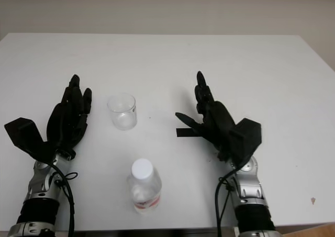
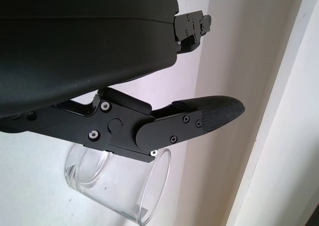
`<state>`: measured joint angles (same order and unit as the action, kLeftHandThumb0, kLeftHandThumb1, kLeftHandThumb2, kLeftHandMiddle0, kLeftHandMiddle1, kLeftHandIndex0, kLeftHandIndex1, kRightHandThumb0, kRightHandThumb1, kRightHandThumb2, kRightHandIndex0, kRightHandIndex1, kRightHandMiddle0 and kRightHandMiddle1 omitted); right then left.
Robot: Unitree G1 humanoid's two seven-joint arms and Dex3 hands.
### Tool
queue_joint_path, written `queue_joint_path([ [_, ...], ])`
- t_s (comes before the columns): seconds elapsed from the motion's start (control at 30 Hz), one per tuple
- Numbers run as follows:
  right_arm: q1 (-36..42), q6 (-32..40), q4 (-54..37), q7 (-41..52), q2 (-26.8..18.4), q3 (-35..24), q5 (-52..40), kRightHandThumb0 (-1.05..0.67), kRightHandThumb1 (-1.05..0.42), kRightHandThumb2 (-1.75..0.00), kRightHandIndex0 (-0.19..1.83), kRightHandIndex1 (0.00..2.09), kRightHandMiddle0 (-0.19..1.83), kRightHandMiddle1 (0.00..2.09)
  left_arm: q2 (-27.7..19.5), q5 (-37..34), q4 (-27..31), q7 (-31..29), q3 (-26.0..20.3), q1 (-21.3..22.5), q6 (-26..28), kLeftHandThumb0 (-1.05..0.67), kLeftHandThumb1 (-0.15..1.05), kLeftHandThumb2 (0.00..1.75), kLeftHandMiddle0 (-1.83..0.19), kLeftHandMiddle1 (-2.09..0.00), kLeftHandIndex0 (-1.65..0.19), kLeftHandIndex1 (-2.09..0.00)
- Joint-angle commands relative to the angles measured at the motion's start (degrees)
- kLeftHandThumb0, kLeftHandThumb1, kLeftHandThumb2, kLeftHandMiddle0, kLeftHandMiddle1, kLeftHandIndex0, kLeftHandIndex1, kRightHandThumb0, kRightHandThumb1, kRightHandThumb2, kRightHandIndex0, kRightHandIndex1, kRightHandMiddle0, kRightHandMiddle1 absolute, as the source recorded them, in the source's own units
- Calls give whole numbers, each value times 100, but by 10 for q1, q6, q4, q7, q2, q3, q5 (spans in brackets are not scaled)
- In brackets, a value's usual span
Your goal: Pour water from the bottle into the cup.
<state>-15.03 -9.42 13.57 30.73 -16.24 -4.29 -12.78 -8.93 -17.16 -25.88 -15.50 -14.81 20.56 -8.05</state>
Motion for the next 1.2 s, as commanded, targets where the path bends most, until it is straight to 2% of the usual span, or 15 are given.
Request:
queue_joint_path([
  [0.0, 11, 11, -39, 38, -27, -10, -29, -96, -93, -5, -19, 0, -19, 0, -5, 1, 12, -2, 0, 4, -3, -70, 105, 62, 11, -5, 15, -5],
  [0.17, 29, 79, -107, 142, -86, -15, -97, -99, -94, -6, -19, 0, -19, 0, -8, -1, 21, -1, -2, 4, 2, -68, 105, 62, 10, -6, 12, -6],
  [0.43, 33, 94, -99, 293, -130, -7, -139, -105, -93, -5, -19, 0, -19, 0, -17, 0, 22, -2, -1, 6, 9, -68, 105, 61, 10, -6, 12, -6],
  [0.6, 28, 87, -82, 343, -129, 7, -135, -104, -87, -3, -19, 0, -19, 0, -18, -2, 27, -1, -2, 6, 14, -67, 105, 61, 9, -6, 11, -7],
  [0.77, 31, 75, -80, 352, -120, 26, -121, -100, -88, -5, -19, 0, -19, 0, -17, -1, 25, 0, -1, 8, 13, -69, 105, 58, 9, -6, 11, -7],
  [1.17, 20, 42, -61, 356, -93, 74, -90, -105, -94, -6, -19, 0, -19, 0, -14, -1, 12, -2, 0, 17, 7, -67, 105, 59, 10, -5, 12, -6],
])
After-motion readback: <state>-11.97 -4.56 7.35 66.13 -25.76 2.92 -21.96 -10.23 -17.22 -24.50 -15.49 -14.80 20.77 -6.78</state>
